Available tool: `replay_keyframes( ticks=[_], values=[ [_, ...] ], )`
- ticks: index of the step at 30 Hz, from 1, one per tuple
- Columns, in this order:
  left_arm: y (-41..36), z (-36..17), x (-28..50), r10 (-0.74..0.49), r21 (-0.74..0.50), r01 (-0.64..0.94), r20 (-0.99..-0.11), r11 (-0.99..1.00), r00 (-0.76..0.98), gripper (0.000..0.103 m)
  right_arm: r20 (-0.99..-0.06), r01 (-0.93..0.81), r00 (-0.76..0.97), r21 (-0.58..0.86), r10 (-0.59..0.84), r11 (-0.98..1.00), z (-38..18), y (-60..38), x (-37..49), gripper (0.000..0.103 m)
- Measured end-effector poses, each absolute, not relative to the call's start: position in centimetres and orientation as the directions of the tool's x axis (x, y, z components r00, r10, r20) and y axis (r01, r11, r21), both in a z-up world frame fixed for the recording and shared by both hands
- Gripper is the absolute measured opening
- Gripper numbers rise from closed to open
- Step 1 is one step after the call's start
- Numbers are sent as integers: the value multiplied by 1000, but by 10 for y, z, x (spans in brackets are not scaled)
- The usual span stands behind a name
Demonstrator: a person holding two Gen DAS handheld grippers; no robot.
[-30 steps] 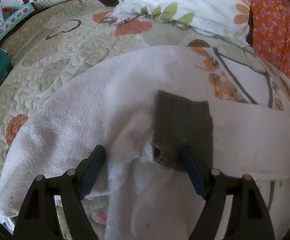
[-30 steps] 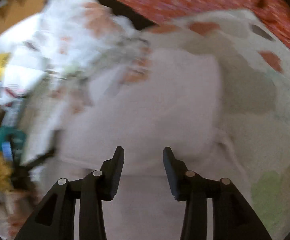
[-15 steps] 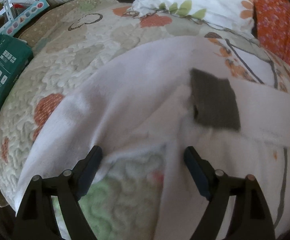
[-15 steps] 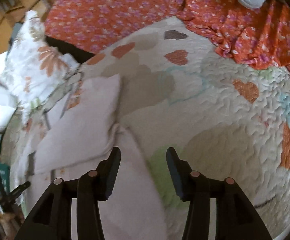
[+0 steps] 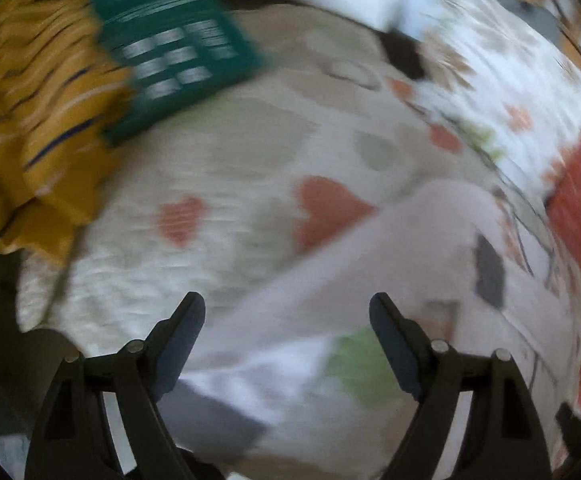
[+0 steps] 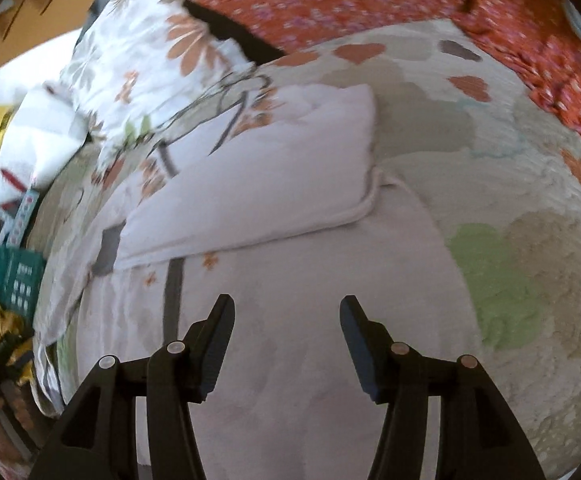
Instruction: Fold small clothes
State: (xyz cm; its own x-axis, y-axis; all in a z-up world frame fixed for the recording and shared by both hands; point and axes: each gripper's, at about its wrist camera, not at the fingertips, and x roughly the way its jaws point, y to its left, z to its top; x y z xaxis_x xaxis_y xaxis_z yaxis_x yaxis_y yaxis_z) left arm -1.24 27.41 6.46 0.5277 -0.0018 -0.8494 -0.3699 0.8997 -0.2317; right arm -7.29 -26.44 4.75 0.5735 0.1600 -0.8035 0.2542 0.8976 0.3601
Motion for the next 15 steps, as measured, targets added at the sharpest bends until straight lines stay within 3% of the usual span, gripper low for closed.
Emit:
replay_keyframes(
  ticks=[5,15],
  values=[
    [316,50,-44,-50,-298,-426,-863,854,503,83,-811,249,559,361,171,899,38,-260,-67,60],
    [311,18,-62,-122,-245,-249,-898,937,423,83,-843,236,520,297,138,925,21,-259,-58,61]
  ],
)
